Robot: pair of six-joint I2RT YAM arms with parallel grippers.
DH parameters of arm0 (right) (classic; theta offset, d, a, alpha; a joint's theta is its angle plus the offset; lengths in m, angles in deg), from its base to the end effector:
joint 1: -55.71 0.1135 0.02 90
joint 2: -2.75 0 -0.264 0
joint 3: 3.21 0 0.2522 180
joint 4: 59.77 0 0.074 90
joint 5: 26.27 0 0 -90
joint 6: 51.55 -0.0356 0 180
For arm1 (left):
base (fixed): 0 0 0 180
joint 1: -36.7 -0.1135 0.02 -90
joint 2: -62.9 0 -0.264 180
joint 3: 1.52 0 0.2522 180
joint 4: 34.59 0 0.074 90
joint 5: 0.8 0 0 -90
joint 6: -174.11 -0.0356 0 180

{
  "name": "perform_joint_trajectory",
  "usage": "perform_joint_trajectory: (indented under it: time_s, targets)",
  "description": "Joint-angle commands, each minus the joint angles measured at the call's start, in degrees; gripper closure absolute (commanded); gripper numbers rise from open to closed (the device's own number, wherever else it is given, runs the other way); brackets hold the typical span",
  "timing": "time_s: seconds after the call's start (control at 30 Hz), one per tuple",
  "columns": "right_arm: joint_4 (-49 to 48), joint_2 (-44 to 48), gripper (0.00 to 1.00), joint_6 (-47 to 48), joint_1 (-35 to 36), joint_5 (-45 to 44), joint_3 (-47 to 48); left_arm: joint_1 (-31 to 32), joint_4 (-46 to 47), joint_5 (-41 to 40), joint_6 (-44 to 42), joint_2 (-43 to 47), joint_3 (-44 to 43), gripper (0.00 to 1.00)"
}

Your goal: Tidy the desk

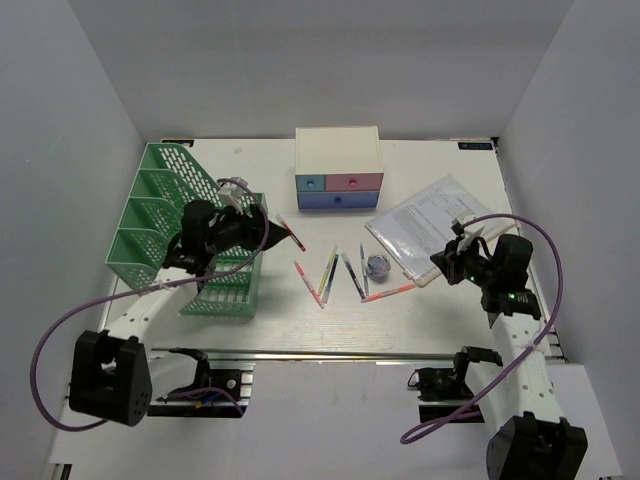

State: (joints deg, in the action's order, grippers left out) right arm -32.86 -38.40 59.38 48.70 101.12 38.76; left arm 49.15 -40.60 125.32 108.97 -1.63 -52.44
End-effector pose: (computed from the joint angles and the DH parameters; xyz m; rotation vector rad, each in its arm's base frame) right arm 0.1667 0.0013 0.2458 -0.6285 1.8380 0.3379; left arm 0.2380 -0.0740 0.2580 0.2328 1.9682 -1.0324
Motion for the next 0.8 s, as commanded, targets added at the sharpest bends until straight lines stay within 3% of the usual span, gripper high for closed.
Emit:
perform_joint_trajectory:
  time_s: [0.0, 0.03, 0.07, 0.17, 0.23, 0.33, 0.53, 0.77]
  targets:
    - [-2.7, -2.9, 0.97, -5.0, 0.2, 0.5, 3.6, 3.6, 0.7, -6.3, 3.1, -3.1, -5.4, 0.27]
    - [-2.9, -3.5, 0.83, -6.0, 0.2, -0.4, 4.0, 4.5, -0.1, -8.1, 3.4, -5.8, -6.4, 0.27]
    - [-3.0, -4.6, 0.59, -7.5, 0.4, -1.3, 4.7, 5.4, -0.5, -9.8, 3.8, -7.0, -7.3, 0.27]
    - [-4.1, -5.0, 0.39, -10.4, 0.5, -3.6, 4.7, 9.0, -0.8, -18.6, 6.2, -11.1, -10.2, 0.33]
    - [-4.8, -4.4, 0.39, -11.1, 0.3, -4.6, 4.2, 11.2, 0.1, -25.5, 8.5, -13.3, -12.0, 0.44]
    - [-5.3, -3.5, 0.45, -11.9, 0.5, -6.0, 4.0, 12.7, 2.6, -33.0, 12.7, -17.5, -13.5, 0.5]
    - [-5.4, -0.8, 0.74, -10.9, 0.5, -6.3, 3.3, 14.4, 4.3, -42.2, 16.8, -27.0, -18.7, 0.46]
    - [-5.6, 1.1, 0.76, -10.3, 0.4, -8.5, 2.9, 14.4, 7.5, -41.4, 16.8, -34.5, -25.3, 0.4]
